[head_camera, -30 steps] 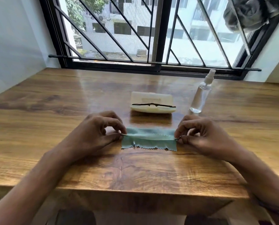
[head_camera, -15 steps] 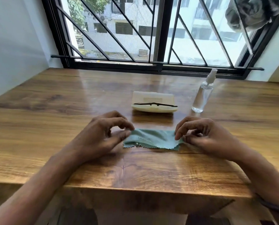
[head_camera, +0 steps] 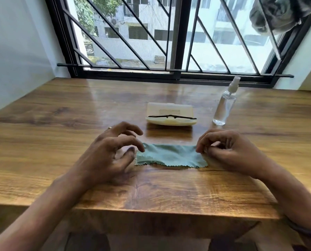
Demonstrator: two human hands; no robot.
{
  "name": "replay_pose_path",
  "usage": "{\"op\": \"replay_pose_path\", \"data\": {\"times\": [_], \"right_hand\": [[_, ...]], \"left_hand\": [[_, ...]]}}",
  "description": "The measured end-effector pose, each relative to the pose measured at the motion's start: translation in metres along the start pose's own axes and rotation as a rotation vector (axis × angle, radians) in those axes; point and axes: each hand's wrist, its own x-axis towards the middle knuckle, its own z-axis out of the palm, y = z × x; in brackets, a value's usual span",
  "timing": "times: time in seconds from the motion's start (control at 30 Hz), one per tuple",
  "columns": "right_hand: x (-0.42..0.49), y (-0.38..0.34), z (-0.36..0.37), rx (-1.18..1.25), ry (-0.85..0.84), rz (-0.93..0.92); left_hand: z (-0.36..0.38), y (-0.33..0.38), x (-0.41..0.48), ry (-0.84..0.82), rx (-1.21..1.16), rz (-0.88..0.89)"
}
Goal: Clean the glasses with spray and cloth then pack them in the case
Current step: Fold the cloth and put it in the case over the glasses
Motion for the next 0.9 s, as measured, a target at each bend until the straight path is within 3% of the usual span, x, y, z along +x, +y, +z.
{"op": "replay_pose_path", "data": {"times": [0.17,0.4,0.63,0.9], "right_hand": [[0.001,0.002,0.001,0.002,0.006,0.022],[0.001,0.000,0.001,-0.031,0.026,0.019],[0.000,0.002,0.001,-0.073,0.034,0.031],[0.001,0.008,-0.002,-0.243,-0.096,0.077]], "left_hand": [[0.004,-0.001,0.000,-0.043,-0.001,0.012],[0.003,-0.001,0.002,0.112,-0.007,0.001],[0.009,-0.009,0.002,-0.107,0.193,-0.090],[0.003,-0.008,0.001,-0.190,0.215,-0.200]]}}
